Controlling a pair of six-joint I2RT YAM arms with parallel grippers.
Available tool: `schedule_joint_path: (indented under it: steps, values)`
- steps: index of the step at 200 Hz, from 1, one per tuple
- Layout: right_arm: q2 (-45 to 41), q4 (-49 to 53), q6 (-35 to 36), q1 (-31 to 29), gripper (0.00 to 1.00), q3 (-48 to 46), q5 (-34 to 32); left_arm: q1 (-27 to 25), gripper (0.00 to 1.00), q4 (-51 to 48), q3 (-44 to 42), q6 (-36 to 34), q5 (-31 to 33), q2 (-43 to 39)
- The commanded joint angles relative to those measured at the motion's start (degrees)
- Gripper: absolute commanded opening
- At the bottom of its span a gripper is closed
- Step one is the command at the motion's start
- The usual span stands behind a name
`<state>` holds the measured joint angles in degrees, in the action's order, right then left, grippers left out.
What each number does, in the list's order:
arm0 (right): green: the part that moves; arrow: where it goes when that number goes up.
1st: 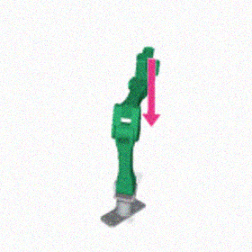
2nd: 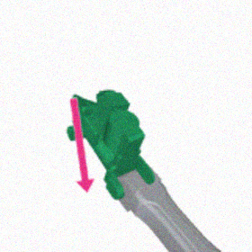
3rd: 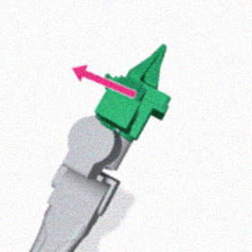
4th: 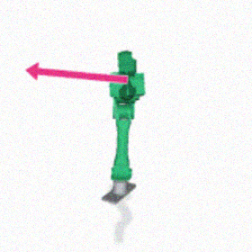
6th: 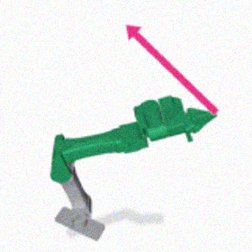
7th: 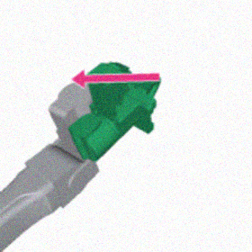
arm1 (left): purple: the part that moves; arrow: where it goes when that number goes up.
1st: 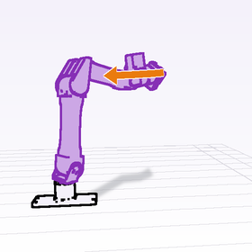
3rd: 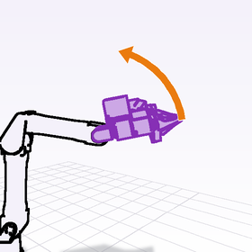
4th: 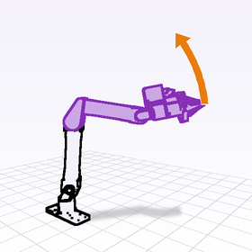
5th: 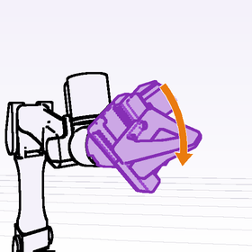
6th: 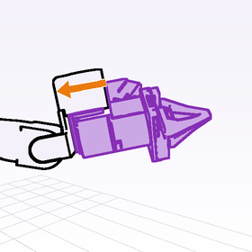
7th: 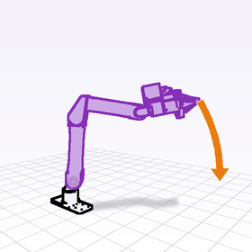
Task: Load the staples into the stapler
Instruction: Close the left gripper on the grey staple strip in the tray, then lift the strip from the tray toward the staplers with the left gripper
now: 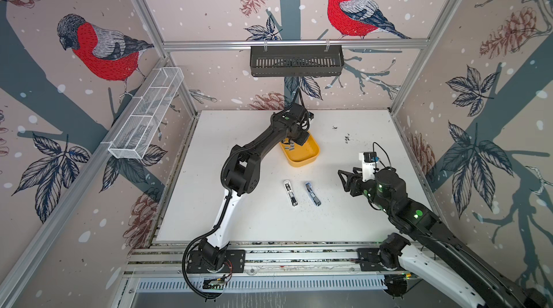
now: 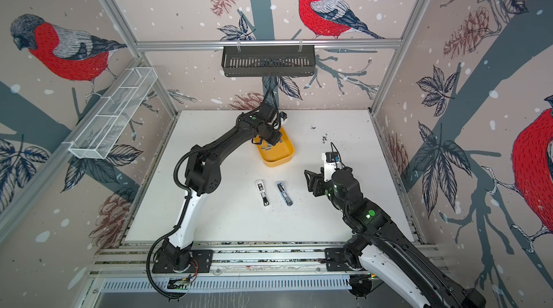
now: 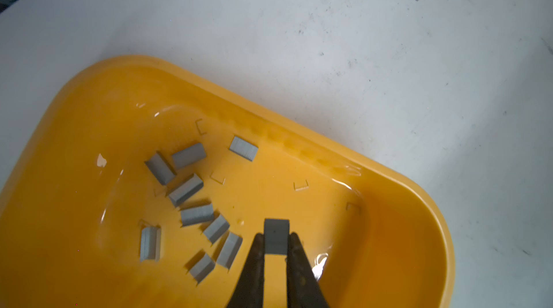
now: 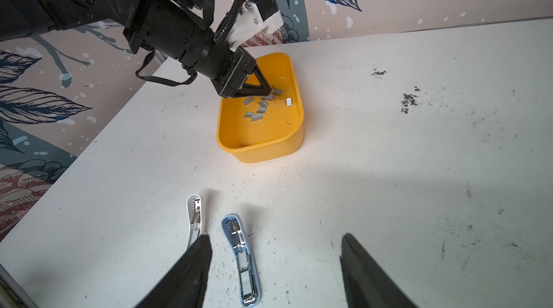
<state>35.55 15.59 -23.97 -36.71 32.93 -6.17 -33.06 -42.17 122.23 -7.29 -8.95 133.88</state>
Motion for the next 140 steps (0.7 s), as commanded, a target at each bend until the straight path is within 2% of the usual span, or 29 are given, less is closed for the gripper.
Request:
schedule_joint_path:
  steps: [1,75,109,140]
  values:
    - [-0.7,0.6,-0.7,0.0,0.69,0.4,0.3,0.0,0.15,0.6,-4.2,2.1,-0.9,-3.8]
    - [-3.2,4.5,-2.2,0.0,0.69,1.4,-0.8,-1.6,0.16,2.1,-14.5,5.6,-1.0,-13.5]
    - [-3.0,8.8,-6.0,0.0,0.69,2.9,-3.4,-6.4,0.17,3.9,-20.6,8.4,1.3,-19.3]
    - [-4.4,14.6,-9.5,0.0,0.69,4.9,-5.9,-12.4,0.17,7.6,-26.7,14.4,2.7,-22.8]
